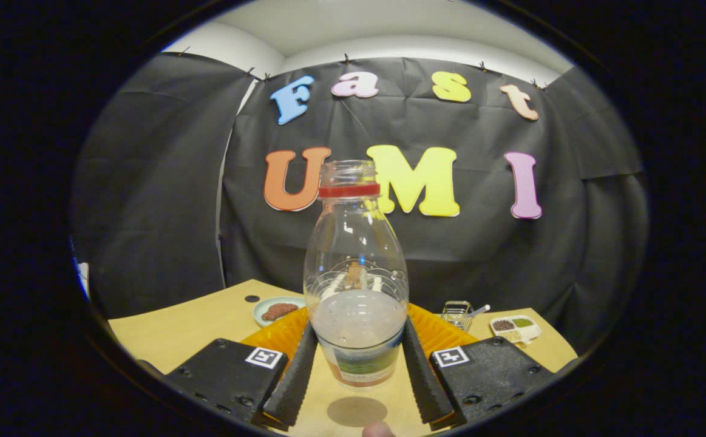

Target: Take the bottle from table, then pour the juice into the cup, finally place the bottle on the coaster

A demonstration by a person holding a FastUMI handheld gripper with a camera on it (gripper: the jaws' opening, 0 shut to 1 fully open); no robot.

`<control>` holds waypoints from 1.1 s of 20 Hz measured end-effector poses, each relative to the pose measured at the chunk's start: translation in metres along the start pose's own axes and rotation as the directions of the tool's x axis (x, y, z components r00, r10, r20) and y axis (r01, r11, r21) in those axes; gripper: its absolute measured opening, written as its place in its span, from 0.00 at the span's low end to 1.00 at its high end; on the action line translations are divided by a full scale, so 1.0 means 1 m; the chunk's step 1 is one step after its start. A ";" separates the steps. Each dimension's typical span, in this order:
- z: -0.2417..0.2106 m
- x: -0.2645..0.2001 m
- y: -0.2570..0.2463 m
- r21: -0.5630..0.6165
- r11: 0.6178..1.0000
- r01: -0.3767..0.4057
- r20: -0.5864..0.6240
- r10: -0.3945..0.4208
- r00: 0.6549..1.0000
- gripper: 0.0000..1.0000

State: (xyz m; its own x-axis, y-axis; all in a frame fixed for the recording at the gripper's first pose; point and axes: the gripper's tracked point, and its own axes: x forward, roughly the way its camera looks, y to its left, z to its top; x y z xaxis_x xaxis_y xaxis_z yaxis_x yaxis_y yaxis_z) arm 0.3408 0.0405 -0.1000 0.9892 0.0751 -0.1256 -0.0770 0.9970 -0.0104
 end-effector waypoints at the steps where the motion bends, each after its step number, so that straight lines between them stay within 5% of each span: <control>1: -0.012 0.003 -0.001 0.007 1.000 -0.005 -0.016 0.005 1.000 0.76; 22: -0.137 0.020 -0.015 0.027 0.999 0.027 -0.156 -0.022 0.988 0.79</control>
State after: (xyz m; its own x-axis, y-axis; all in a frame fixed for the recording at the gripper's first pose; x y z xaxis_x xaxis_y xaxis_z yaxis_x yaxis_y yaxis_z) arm 0.3446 0.0246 -0.2383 0.9592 0.0489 -0.2783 -0.0470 0.9988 0.0133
